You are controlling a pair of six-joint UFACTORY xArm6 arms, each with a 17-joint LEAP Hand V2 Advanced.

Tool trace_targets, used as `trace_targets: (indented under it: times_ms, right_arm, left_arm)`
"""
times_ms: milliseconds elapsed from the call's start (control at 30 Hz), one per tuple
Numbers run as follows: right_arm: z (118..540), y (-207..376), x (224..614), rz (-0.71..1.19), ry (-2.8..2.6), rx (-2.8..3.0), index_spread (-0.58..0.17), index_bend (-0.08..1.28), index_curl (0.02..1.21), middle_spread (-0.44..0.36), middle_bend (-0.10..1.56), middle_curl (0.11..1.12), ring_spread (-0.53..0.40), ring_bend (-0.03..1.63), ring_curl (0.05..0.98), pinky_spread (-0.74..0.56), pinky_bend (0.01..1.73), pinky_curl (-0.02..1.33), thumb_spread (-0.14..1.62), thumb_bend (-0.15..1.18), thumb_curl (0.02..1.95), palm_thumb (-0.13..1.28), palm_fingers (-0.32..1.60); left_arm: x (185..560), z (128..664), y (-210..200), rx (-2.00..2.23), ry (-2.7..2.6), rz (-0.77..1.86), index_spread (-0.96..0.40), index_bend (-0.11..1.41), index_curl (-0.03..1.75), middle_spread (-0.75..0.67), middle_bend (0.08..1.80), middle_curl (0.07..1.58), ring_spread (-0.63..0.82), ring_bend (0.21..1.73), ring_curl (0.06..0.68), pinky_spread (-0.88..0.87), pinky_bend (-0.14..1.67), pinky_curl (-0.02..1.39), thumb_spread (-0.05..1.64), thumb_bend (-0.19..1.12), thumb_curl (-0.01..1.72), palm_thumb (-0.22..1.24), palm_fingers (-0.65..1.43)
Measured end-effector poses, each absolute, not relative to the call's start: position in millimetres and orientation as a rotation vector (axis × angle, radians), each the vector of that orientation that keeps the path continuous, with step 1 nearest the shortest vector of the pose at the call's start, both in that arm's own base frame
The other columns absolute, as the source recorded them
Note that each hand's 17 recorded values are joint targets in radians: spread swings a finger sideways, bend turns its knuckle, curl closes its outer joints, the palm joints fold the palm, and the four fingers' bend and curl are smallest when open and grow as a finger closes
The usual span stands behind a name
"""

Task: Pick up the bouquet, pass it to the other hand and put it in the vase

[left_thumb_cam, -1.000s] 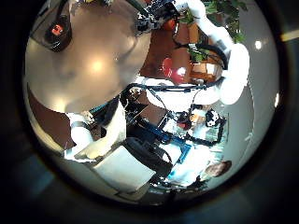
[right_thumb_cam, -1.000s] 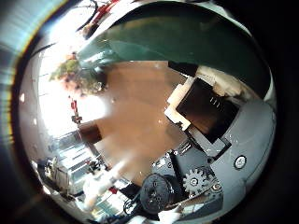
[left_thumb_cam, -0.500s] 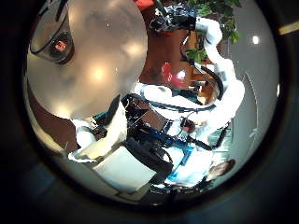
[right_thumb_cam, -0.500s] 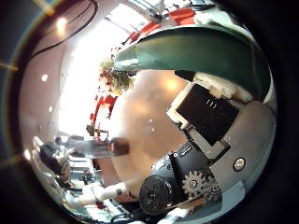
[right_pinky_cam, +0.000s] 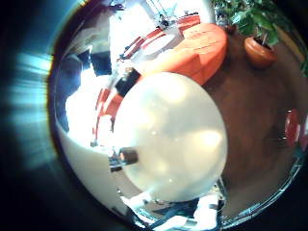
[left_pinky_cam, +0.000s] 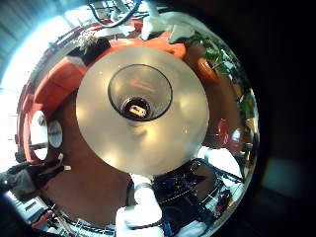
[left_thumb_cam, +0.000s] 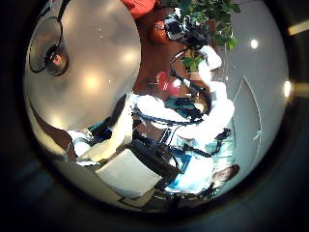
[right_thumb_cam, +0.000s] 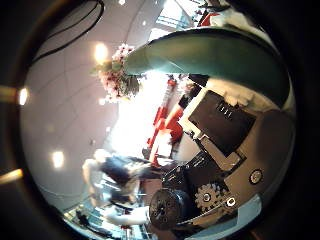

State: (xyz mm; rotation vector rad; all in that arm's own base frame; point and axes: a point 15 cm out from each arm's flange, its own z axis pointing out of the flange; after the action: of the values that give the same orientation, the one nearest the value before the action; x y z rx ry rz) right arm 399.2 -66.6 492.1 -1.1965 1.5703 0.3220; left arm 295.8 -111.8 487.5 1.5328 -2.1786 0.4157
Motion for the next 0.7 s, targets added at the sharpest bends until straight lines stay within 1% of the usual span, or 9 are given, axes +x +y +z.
trace_targets:
  times_ms: [100, 233, 300, 467, 533, 700]
  right_arm:
    - [496, -50, 394, 0.431, 1.483, -1.2, -0.237, 1.15, 0.92, -0.121, 1.37, 0.82, -0.183, 1.49, 0.688, -0.19, 1.32, 0.76, 0.87, 0.0, 1.02, 1.14, 1.14]
    - [509, -29, 384, 0.539, 1.367, -1.209, -0.233, 1.15, 0.92, -0.119, 1.37, 0.82, -0.182, 1.49, 0.689, -0.19, 1.31, 0.78, 0.87, 0.0, 1.05, 1.13, 1.14]
    - [515, -15, 379, 0.571, 1.308, -1.234, -0.231, 1.15, 0.91, -0.119, 1.37, 0.81, -0.178, 1.49, 0.69, -0.2, 1.3, 0.79, 0.87, 0.0, 1.06, 1.13, 1.14]
    - [509, 37, 361, 0.666, 1.218, -1.317, -0.228, 1.16, 0.91, -0.117, 1.38, 0.81, -0.174, 1.48, 0.69, -0.2, 1.29, 0.81, 0.87, 0.0, 1.09, 1.13, 1.14]
    - [503, 59, 351, 0.72, 1.186, -1.341, -0.227, 1.16, 0.91, -0.117, 1.38, 0.8, -0.173, 1.48, 0.691, -0.19, 1.28, 0.81, 0.87, 0.0, 1.11, 1.13, 1.14]
    - [504, 99, 330, 0.76, 1.105, -1.427, -0.225, 1.16, 0.9, -0.116, 1.38, 0.8, -0.172, 1.48, 0.691, -0.19, 1.27, 0.84, 0.87, 0.0, 1.14, 1.13, 1.14]
  left_arm:
    - [301, 495, -123, 1.488, -2.119, 0.5, 0.13, 0.18, 0.36, 0.33, 0.21, 0.34, 0.57, 0.44, 0.213, 0.5, 0.18, 0.29, 1.05, -0.03, 0.33, 0.46, 0.18]
    - [308, 505, -112, 1.462, -2.043, 0.616, 0.14, 0.18, 0.36, 0.33, 0.21, 0.35, 0.56, 0.45, 0.215, 0.5, 0.19, 0.28, 1.05, -0.03, 0.33, 0.43, 0.19]
    - [309, 508, -114, 1.428, -2.036, 0.639, 0.14, 0.17, 0.36, 0.33, 0.21, 0.35, 0.55, 0.45, 0.215, 0.5, 0.19, 0.28, 1.04, -0.04, 0.32, 0.4, 0.19]
    - [314, 518, -110, 1.408, -2.053, 0.698, 0.16, 0.17, 0.35, 0.33, 0.2, 0.35, 0.55, 0.46, 0.217, 0.49, 0.19, 0.29, 1.01, -0.04, 0.31, 0.33, 0.18]
    - [315, 524, -117, 1.376, -2.048, 0.735, 0.16, 0.17, 0.35, 0.33, 0.2, 0.35, 0.55, 0.47, 0.217, 0.49, 0.2, 0.29, 1.0, -0.04, 0.31, 0.31, 0.18]
    - [322, 544, -126, 1.264, -2.023, 0.891, 0.17, 0.16, 0.34, 0.34, 0.19, 0.35, 0.54, 0.48, 0.215, 0.48, 0.21, 0.3, 0.96, -0.04, 0.31, 0.28, 0.19]
